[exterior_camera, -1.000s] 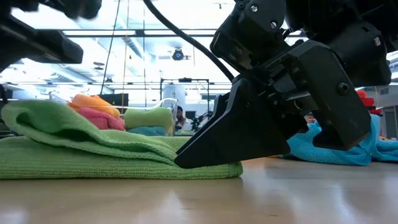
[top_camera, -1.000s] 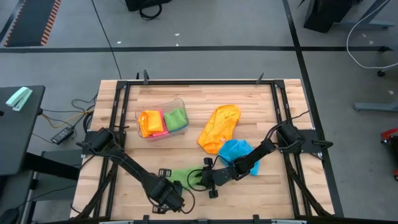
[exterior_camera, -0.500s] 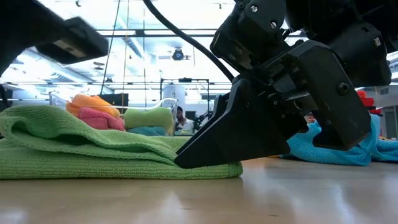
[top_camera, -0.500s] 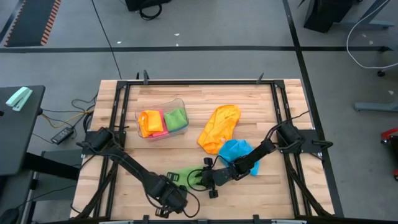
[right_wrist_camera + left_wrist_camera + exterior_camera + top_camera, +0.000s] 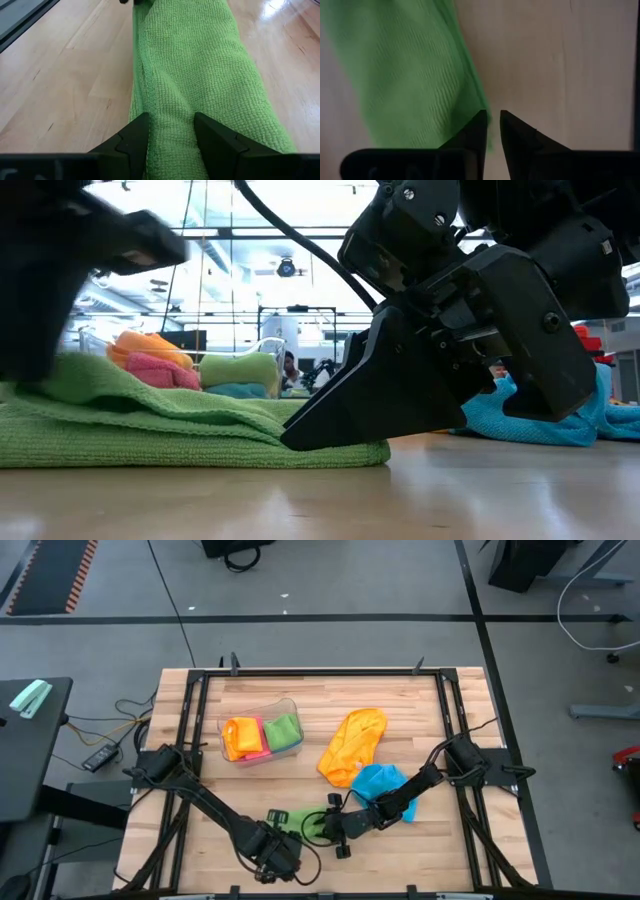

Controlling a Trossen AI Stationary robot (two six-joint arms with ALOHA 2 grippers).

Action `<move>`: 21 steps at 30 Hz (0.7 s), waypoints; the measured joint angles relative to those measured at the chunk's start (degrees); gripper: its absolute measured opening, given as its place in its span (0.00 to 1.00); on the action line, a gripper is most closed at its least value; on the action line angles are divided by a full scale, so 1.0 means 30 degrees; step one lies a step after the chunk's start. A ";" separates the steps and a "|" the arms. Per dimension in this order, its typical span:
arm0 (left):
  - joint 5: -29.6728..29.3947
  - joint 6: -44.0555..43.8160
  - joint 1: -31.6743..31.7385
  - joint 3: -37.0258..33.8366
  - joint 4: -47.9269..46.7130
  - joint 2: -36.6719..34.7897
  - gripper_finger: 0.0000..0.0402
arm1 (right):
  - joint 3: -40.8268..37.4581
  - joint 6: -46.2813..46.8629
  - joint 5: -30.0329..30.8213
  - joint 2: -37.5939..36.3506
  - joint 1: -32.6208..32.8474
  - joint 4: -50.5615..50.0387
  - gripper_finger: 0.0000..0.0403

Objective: Fold microfiber towels
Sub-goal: Fold the green microfiber towel

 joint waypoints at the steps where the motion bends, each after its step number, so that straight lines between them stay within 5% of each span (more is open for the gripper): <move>1: 0.0468 -0.0584 0.0000 0.0000 -0.0218 0.0000 0.14 | 0.0000 0.0000 0.0000 0.0000 0.0000 0.0000 0.42; 12: 0.4884 -0.1513 -0.0058 0.0007 0.1616 -0.0008 0.12 | 0.0000 0.0007 0.0000 0.0000 0.0000 0.0000 0.42; 21: -0.2237 0.1002 0.0015 0.0007 0.1336 -0.0044 0.10 | 0.0000 0.0036 0.0000 0.0000 0.0000 0.0009 0.42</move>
